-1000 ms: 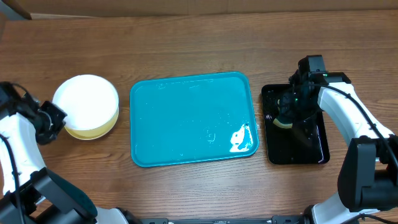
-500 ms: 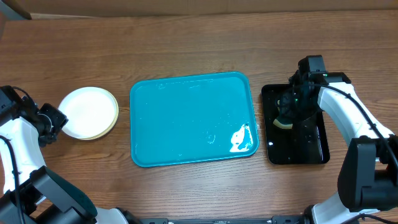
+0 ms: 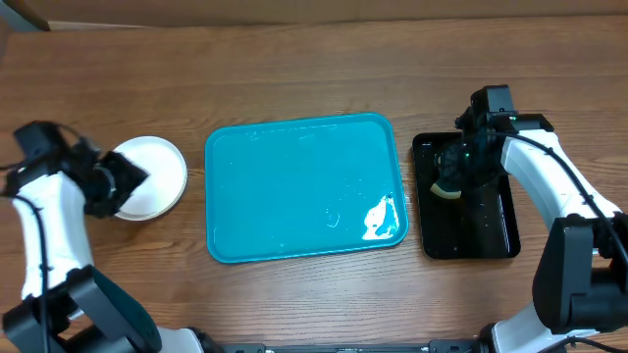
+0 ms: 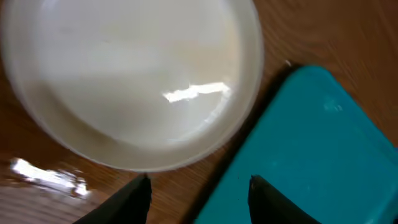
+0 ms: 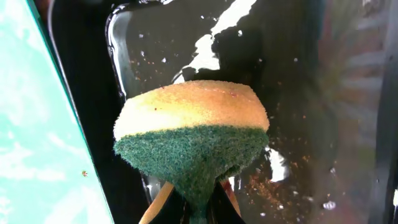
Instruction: Clean dirty plates on tray and stack at the side
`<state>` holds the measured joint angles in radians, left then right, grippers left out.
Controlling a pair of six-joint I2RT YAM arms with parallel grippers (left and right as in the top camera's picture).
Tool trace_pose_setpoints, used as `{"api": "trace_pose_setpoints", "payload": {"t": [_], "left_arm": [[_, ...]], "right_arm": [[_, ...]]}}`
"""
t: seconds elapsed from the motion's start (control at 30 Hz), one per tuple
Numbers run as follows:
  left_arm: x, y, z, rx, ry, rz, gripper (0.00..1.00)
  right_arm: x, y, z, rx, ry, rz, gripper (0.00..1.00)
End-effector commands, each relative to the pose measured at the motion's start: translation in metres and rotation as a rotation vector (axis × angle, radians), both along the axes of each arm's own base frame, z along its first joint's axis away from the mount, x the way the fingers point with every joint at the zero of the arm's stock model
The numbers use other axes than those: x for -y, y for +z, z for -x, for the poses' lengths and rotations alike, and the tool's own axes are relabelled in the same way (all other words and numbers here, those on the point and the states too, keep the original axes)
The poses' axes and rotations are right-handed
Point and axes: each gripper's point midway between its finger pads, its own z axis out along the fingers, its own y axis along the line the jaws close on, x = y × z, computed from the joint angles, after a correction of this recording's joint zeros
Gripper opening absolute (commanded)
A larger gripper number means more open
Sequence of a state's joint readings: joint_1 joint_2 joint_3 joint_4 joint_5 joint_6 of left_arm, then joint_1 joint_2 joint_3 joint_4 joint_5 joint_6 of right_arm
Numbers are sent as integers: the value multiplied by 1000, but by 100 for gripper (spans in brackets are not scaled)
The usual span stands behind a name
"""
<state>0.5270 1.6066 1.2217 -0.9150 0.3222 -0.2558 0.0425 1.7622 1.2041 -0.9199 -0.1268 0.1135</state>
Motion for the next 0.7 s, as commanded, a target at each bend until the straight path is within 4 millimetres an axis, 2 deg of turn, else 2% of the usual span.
{"api": "trace_pose_setpoints", "payload": {"t": [0.0,0.07,0.2,0.27,0.4,0.5,0.67], "left_arm": [[61,24,-9,80,-216,34,52],[88,24,-9,68,-304,37,50],[129,21,-3,31,-422,48,32],[142,20,0,18,-463,46,29],[162,19,5,-3,-524,47,19],[172,18,10,-16,-556,51,18],[186,18,12,-19,-599,51,17]], "right_arm": [[-11,8,-1,40,49,-8,4],[-17,6,0,44,77,-8,4],[-27,3,2,44,113,9,4],[-28,0,3,32,107,7,4],[-25,-13,5,-12,61,21,4],[-27,-22,5,-28,65,16,4],[-34,-20,-8,22,70,-19,4]]}}
